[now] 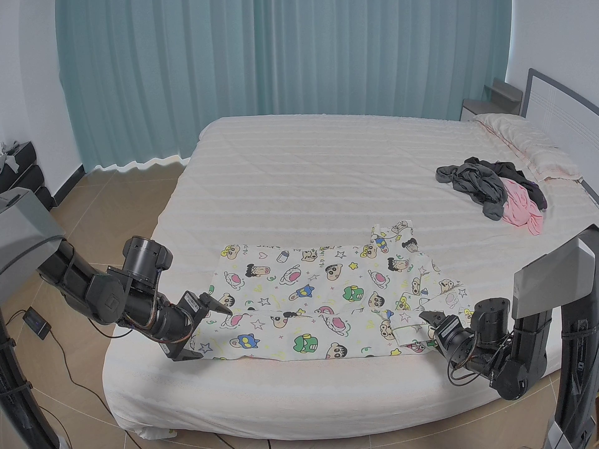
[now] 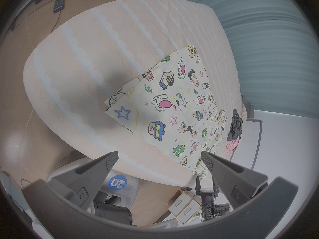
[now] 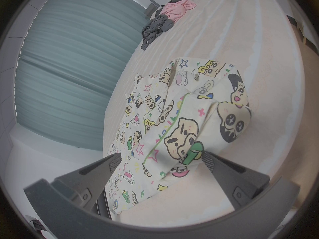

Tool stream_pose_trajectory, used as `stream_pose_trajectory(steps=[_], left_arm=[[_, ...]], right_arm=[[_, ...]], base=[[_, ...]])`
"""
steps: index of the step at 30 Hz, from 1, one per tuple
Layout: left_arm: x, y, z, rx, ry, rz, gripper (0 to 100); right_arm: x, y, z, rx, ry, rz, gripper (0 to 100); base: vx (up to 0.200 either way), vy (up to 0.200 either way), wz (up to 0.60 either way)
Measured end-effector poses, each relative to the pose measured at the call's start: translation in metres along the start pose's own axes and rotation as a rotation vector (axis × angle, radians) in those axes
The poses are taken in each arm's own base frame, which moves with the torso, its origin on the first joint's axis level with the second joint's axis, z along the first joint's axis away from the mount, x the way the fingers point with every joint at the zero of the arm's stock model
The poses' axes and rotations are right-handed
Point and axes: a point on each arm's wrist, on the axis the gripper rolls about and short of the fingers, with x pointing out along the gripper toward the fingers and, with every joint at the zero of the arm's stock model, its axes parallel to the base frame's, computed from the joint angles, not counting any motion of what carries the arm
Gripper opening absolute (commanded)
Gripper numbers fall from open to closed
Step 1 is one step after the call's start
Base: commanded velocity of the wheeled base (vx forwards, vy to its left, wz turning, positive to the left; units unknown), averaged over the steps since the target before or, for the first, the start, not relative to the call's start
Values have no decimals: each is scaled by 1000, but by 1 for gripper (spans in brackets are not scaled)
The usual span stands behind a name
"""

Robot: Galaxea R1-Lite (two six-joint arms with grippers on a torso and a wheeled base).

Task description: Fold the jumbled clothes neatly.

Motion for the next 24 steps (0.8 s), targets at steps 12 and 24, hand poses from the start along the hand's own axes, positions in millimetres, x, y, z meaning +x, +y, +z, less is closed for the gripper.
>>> stream_pose_trajectory(steps=[12, 24], left_arm=[[0, 0, 0, 0, 0, 0, 100], [0, 0, 0, 0, 0, 0, 100]], right_arm=[[5, 2, 5, 14, -19, 13, 0], [-1, -2, 2, 21, -38, -21, 0]], base=[[0, 0, 0], [0, 0, 0]])
